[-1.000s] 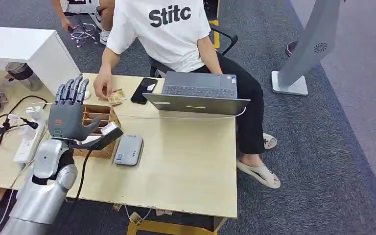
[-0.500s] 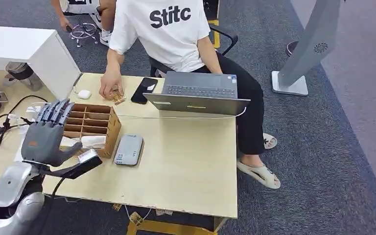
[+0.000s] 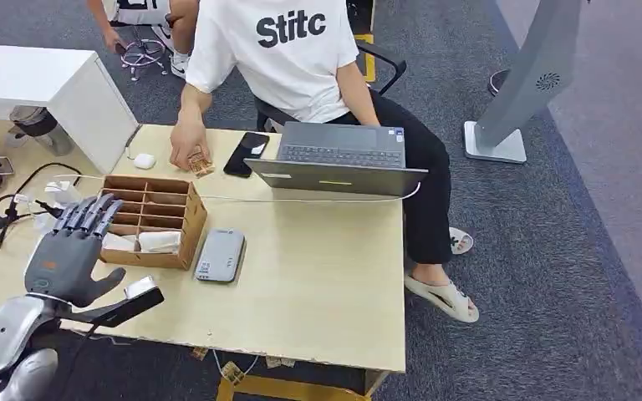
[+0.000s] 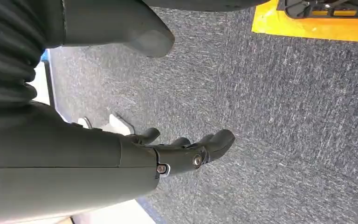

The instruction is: Pass the card to the sensor for recognition and then transmit it.

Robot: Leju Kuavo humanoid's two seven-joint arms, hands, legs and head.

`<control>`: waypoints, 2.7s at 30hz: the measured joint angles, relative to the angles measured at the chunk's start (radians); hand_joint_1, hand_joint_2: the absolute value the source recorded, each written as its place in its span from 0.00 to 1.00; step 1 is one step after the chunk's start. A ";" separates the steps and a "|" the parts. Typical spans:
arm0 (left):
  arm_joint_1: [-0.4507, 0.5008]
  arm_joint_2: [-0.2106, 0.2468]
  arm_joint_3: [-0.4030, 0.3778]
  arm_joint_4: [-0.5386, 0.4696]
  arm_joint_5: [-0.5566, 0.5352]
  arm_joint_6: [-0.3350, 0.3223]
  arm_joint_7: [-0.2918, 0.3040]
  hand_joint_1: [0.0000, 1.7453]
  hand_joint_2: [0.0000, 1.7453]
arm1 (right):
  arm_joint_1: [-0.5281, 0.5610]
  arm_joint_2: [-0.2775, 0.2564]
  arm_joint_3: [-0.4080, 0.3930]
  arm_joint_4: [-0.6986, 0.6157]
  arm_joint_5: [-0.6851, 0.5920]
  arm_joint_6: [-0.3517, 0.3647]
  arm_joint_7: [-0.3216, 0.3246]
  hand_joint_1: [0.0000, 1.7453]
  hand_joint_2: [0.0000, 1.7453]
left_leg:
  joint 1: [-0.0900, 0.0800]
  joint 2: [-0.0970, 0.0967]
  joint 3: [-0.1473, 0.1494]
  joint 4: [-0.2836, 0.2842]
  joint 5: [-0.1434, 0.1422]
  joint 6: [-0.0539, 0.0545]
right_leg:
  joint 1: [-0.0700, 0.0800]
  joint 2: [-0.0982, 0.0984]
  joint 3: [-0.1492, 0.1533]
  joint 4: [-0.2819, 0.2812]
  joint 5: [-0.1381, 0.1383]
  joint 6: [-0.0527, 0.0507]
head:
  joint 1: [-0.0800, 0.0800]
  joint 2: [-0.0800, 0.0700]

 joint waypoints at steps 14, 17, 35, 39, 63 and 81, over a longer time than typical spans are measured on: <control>-0.049 -0.035 -0.024 0.104 -0.034 -0.004 0.010 0.00 1.00 | -0.001 0.000 0.000 0.000 0.014 0.003 0.003 0.00 1.00 | 0.000 0.000 0.000 0.000 0.000 0.000 | 0.000 0.000 0.000 0.000 0.000 0.000 | 0.000 0.000; -0.065 -0.045 -0.037 0.127 -0.050 0.001 0.015 0.00 1.00 | -0.001 0.000 0.000 0.000 0.019 0.004 0.003 0.00 1.00 | 0.000 0.000 0.000 0.000 0.000 0.000 | 0.000 0.000 0.000 0.000 0.000 0.000 | 0.000 0.000; -0.132 -0.097 -0.106 0.249 -0.092 0.018 0.024 0.04 1.00 | -0.002 0.000 0.000 0.000 0.032 0.007 0.003 0.00 1.00 | 0.000 0.000 0.000 0.000 0.000 0.000 | 0.000 0.000 0.000 0.000 0.000 0.000 | 0.000 0.000; -0.138 -0.103 -0.111 0.264 -0.095 0.020 0.026 0.12 1.00 | -0.002 0.000 0.000 0.000 0.032 0.007 0.002 0.00 1.00 | 0.000 0.000 0.000 0.000 0.000 0.000 | 0.000 0.000 0.000 0.000 0.000 0.000 | 0.000 0.000; -0.147 -0.124 -0.113 0.329 -0.101 0.025 0.035 1.00 1.00 | -0.002 0.000 0.000 0.000 0.032 0.011 0.000 0.00 1.00 | 0.000 0.001 0.000 0.000 0.000 0.000 | 0.000 0.000 0.000 0.000 0.000 0.000 | 0.000 0.000; -0.175 -0.146 -0.114 0.338 -0.121 0.126 0.037 1.00 1.00 | -0.002 0.000 0.000 -0.002 0.032 0.012 -0.011 0.00 1.00 | 0.000 0.000 0.000 0.000 0.000 0.000 | 0.000 0.000 0.000 0.000 0.001 0.000 | 0.000 0.000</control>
